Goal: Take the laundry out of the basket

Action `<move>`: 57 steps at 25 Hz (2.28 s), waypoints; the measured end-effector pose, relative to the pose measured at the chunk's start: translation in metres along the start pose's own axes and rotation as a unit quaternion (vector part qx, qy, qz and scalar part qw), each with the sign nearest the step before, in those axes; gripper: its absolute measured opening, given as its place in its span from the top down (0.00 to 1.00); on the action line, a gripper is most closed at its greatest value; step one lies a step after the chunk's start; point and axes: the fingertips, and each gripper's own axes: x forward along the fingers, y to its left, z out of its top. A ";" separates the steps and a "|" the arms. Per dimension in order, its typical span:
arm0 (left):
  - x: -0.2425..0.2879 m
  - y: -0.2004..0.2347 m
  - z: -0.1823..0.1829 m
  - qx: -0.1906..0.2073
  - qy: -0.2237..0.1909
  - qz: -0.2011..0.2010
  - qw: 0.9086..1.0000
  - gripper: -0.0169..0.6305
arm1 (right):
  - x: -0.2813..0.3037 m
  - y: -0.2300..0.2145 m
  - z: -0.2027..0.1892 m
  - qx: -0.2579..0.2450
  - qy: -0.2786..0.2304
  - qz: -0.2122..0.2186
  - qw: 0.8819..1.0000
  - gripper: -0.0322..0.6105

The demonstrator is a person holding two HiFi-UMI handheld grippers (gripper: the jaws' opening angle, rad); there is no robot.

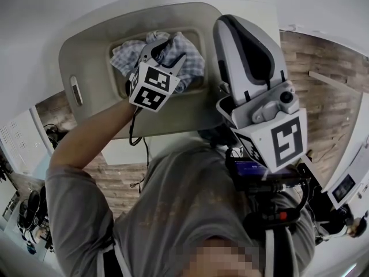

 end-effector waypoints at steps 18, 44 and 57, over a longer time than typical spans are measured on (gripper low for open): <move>-0.031 0.017 0.044 -0.016 -0.076 0.038 0.996 0.95 | -0.014 0.003 0.006 -0.012 -0.006 -0.004 1.000 0.93; -0.149 0.028 0.148 0.021 -0.260 0.133 0.956 0.95 | -0.100 0.032 0.060 -0.067 -0.052 -0.026 0.996 0.93; -0.231 0.028 0.181 0.011 -0.338 0.182 0.923 0.95 | -0.140 0.063 0.061 -0.077 -0.058 -0.021 0.995 0.92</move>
